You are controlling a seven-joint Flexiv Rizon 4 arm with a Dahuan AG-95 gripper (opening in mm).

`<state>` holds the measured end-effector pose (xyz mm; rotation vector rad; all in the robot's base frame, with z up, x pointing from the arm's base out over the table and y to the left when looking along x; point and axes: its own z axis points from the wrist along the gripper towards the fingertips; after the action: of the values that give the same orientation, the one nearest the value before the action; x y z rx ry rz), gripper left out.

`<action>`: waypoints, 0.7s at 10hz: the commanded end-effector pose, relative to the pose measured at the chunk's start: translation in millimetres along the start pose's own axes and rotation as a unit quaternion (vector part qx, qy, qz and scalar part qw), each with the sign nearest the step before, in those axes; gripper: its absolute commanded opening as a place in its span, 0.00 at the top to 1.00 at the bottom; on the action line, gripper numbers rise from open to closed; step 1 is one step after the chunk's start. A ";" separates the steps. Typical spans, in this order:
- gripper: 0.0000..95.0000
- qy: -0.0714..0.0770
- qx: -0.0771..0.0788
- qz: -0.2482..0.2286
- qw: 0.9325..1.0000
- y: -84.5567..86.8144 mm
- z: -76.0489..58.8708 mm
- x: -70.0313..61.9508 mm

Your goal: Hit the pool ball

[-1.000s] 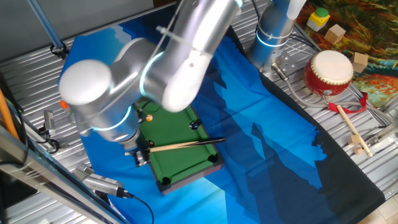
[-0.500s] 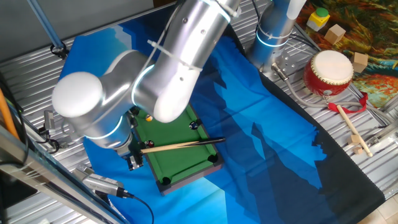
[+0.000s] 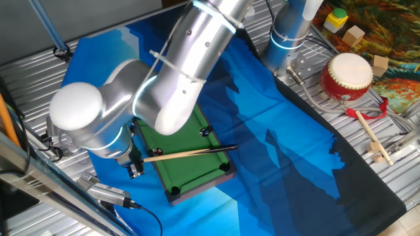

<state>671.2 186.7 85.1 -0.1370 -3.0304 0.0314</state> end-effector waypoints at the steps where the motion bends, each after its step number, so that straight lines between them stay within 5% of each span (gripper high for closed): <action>1: 1.00 0.003 0.003 0.004 1.000 -2.6 4.0 3.3; 3: 1.00 0.008 0.034 0.012 0.999 -9.9 9.7 29.0; 4: 1.00 0.022 0.044 0.014 0.999 -12.1 3.2 52.3; 6: 1.00 0.040 0.042 -0.001 0.998 -9.0 -15.6 66.9; 7: 1.00 0.038 0.036 -0.011 0.999 -6.5 -23.7 62.9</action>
<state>606.1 182.3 112.7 -0.1428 -2.9574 0.1823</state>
